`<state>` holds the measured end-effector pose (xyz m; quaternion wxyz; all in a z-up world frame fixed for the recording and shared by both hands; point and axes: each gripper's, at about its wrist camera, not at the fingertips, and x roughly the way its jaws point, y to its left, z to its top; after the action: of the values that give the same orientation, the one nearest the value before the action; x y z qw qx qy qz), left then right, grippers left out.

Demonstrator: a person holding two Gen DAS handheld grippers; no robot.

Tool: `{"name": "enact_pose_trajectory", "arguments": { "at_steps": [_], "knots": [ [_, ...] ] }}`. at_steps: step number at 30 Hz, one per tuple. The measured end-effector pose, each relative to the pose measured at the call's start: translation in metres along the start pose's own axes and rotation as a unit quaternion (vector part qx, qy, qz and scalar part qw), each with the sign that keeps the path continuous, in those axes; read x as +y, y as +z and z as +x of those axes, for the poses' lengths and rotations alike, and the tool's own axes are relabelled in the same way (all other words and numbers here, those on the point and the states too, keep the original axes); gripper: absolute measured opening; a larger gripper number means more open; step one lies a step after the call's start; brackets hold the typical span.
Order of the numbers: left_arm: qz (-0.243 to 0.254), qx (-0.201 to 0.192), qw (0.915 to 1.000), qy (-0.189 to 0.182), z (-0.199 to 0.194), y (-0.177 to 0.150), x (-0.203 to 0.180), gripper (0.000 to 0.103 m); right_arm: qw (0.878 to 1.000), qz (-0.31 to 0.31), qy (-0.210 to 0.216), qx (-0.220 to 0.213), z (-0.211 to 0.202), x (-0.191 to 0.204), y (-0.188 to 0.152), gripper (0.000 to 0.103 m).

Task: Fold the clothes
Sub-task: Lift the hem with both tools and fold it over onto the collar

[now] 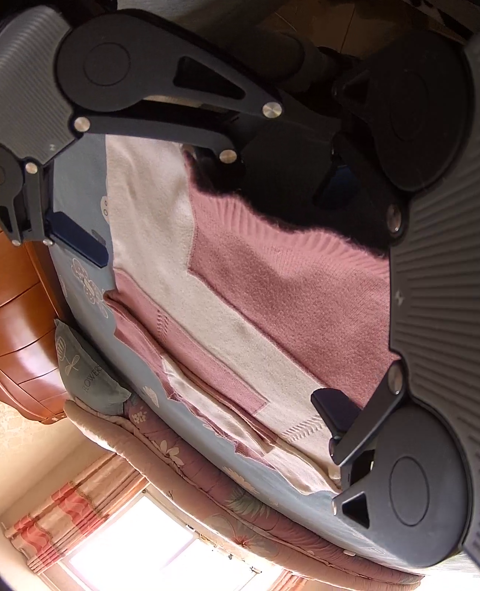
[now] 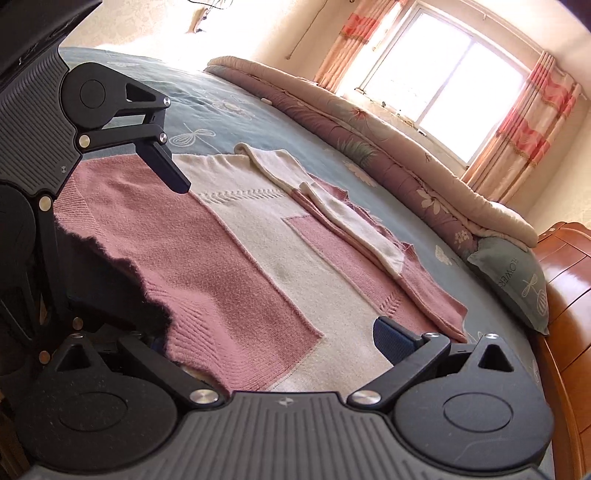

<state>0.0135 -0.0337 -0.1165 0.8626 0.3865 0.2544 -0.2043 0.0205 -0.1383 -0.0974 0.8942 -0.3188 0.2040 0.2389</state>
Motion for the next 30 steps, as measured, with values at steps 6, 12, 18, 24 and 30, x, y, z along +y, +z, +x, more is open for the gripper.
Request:
{"name": "enact_pose_trajectory", "arguments": {
  "at_steps": [6, 12, 18, 24, 30],
  "knots": [
    [0.002, 0.017, 0.9984, 0.053, 0.007, -0.006, 0.001, 0.102, 1.000, -0.005, -0.021, -0.013, -0.004, 0.003, 0.000, 0.103],
    [-0.023, 0.026, 0.9971, 0.067, 0.006, -0.007, 0.020, 0.102, 1.000, -0.017, -0.019, 0.008, 0.007, 0.014, -0.005, 0.103],
    [-0.041, 0.020, 0.9968, 0.066, 0.003, -0.006, 0.031, 0.102, 0.996, -0.038, -0.078, 0.023, 0.026, 0.033, -0.011, 0.103],
    [-0.043, 0.028, 0.9969, 0.061, 0.002, -0.016, 0.034, 0.102, 0.983, -0.061, -0.153, 0.076, 0.018, 0.014, -0.035, 0.103],
    [-0.031, 0.051, 0.9954, 0.075, 0.000, -0.039, 0.030, 0.102, 0.974, -0.069, -0.185, 0.109, 0.008, 0.007, -0.054, 0.103]
  ]
}}
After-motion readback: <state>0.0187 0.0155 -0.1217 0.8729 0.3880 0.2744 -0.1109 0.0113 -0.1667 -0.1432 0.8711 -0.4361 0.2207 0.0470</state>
